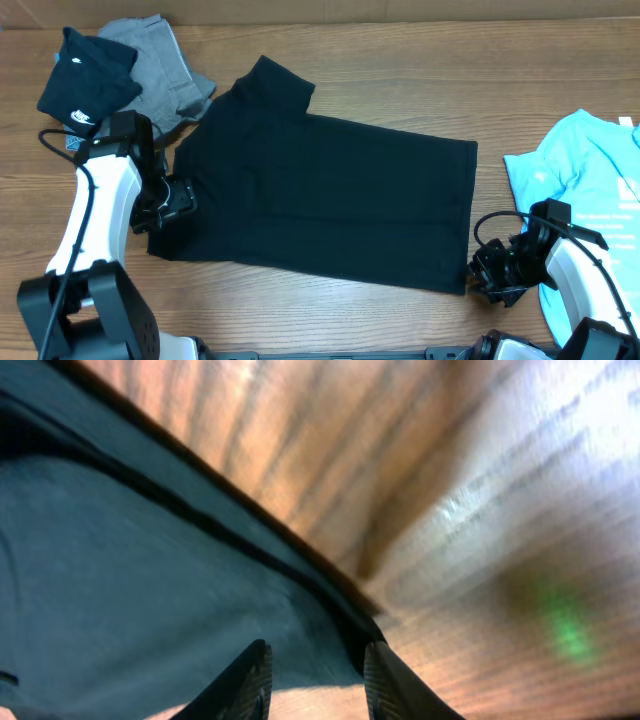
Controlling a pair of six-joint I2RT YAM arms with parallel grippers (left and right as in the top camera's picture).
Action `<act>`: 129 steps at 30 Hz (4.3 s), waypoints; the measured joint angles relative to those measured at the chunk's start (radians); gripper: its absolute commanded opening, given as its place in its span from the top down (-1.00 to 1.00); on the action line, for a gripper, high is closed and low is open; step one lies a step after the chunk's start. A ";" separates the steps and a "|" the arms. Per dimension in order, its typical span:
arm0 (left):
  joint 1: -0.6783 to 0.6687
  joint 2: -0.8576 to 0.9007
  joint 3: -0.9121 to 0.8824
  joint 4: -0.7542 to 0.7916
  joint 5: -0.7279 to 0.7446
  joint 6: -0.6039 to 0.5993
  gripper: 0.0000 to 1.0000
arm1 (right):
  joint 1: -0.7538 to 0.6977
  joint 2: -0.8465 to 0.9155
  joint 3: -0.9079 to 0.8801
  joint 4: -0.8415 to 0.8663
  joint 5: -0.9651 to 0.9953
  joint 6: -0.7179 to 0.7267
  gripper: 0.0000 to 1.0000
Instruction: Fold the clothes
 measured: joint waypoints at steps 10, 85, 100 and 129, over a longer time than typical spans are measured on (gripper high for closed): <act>0.000 -0.048 0.051 -0.032 0.031 0.002 -0.36 | 0.002 0.000 0.000 0.026 -0.006 0.053 0.01; -0.304 0.809 0.749 0.709 0.175 0.256 0.14 | 0.185 0.624 0.565 0.595 0.124 -0.132 0.87; -0.291 0.798 0.756 0.627 0.204 0.217 0.92 | 0.132 0.522 0.566 0.507 0.122 -0.131 0.92; -0.307 0.801 0.763 0.797 0.192 0.212 -0.01 | 0.131 0.449 0.566 0.457 0.121 -0.132 0.91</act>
